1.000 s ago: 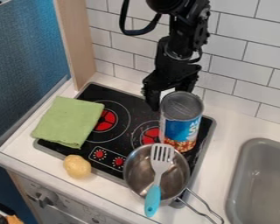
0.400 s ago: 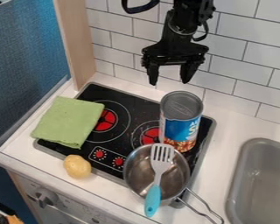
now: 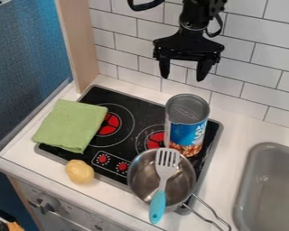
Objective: Move tin can on the left burner
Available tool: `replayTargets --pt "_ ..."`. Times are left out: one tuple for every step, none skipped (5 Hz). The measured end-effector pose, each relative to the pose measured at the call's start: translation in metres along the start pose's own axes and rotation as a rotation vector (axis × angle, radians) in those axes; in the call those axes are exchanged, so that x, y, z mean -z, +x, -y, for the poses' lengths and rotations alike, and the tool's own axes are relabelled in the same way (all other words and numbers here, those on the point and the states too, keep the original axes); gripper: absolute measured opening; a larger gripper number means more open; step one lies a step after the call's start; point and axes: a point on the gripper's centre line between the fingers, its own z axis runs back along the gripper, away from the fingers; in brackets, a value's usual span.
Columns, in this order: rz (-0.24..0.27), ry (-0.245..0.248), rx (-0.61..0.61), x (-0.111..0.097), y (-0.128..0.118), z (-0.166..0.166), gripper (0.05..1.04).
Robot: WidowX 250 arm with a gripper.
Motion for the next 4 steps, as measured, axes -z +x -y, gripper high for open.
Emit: replayTargets --pt "-0.015 0.006 0.062 -0.005 -0.005 -0.019 1.001" --pt "-0.018 0.055 0.054 -0.022 -0.013 -0.052 1.001" --pt "-0.061 0.078 -0.017 -0.032 -0.032 -0.091 1.001" --pt "-0.089 0.091 -0.125 -0.039 -0.052 -0.134 1.001"
